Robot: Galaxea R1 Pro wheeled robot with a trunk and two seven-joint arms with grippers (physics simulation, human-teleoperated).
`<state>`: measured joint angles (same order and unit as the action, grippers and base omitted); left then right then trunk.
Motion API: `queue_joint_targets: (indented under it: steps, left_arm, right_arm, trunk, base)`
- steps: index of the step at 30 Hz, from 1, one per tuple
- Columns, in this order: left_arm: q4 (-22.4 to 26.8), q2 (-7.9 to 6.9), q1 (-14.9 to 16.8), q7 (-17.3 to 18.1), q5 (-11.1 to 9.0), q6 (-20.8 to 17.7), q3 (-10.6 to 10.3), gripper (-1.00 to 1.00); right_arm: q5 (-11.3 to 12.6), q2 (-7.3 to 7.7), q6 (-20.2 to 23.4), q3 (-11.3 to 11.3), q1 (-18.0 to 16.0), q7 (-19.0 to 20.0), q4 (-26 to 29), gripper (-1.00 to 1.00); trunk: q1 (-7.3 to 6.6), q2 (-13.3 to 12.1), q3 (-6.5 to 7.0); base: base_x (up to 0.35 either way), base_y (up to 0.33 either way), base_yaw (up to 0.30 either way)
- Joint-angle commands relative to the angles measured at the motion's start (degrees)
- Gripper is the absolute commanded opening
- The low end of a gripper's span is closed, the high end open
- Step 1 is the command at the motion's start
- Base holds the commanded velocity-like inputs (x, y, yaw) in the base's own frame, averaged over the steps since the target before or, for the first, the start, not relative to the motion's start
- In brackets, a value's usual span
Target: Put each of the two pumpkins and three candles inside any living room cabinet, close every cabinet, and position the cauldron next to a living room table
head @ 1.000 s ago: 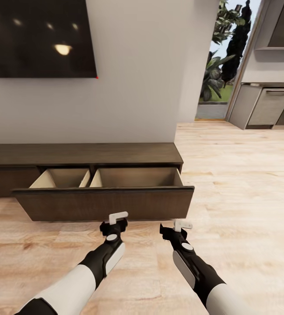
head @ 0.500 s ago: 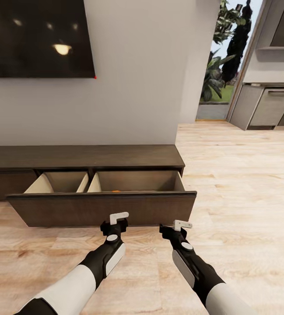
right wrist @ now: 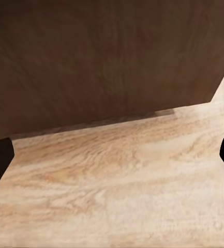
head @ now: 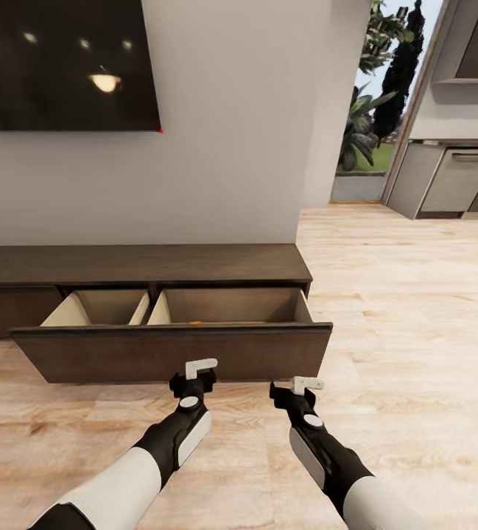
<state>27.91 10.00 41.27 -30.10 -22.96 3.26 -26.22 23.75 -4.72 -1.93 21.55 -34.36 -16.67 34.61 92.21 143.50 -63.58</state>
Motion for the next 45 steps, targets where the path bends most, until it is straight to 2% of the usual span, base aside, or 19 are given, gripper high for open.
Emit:
queue_joint_targets:
  steps: [1, 6, 11, 16, 26, 30, 35, 45]
  left_arm:
    - [-0.09, 0.00, 0.05, -0.32, -0.36, 0.34, -0.31, 1.00]
    - [-0.83, 0.00, 0.04, -0.31, 0.65, 0.34, -0.29, 1.00]
    - [-1.02, 0.00, 0.04, -0.32, 0.80, 0.65, -0.30, 1.00]
    - [-1.21, 0.00, -0.50, -0.31, 0.73, 4.56, -1.07, 1.00]
    - [-1.75, 0.00, -0.91, -0.23, 0.77, 5.58, -1.46, 1.00]
    - [-3.75, 0.00, -0.93, -0.22, 0.80, 8.35, -1.47, 1.00]
    - [-5.33, 0.00, -0.93, -0.22, 0.83, 10.32, -1.47, 1.00]
    - [-5.67, 0.00, -0.93, -0.22, 0.90, 10.53, -1.53, 1.00]
  right_arm:
    - [0.41, 0.05, -0.21, 0.40, -0.07, -0.43, -0.05, 1.00]
    - [0.02, -0.03, -0.26, 0.42, -0.09, -0.43, -0.12, 1.00]
    - [-0.09, -0.94, -0.17, 0.42, -0.09, -0.39, -0.02, 1.00]
    - [-0.10, -1.00, -0.10, 0.42, -0.09, -0.38, 0.02, 1.00]
    - [-0.06, -1.00, -0.32, 0.42, -0.09, -0.38, 0.05, 1.00]
    - [-0.02, -0.93, -0.49, 0.42, -0.06, -0.38, 0.13, 1.00]
    - [0.05, -0.76, -3.87, 0.42, -0.01, 0.01, 0.19, 1.00]
    - [0.03, -0.99, -4.78, 0.45, 0.00, 0.58, 0.15, 1.00]
  trunk:
    - [0.00, 0.02, -0.05]
    - [0.00, 0.02, -0.05]
    - [0.00, 0.02, -0.05]
    - [0.00, 0.02, -0.05]
    - [0.26, 0.15, -2.26]
    - [0.36, 0.21, -3.15]
    - [0.36, 0.21, -3.15]
    - [0.36, 0.21, -3.15]
  base:
    - [0.170, 0.126, 0.000]
    - [0.108, 0.069, 0.000]
    - [0.186, 0.132, 0.000]
    - [0.032, 0.025, 0.000]
    - [0.001, 0.001, 0.000]
    - [0.000, 0.000, 0.000]
    - [0.000, 0.000, 0.000]
    - [0.074, 0.053, 0.000]
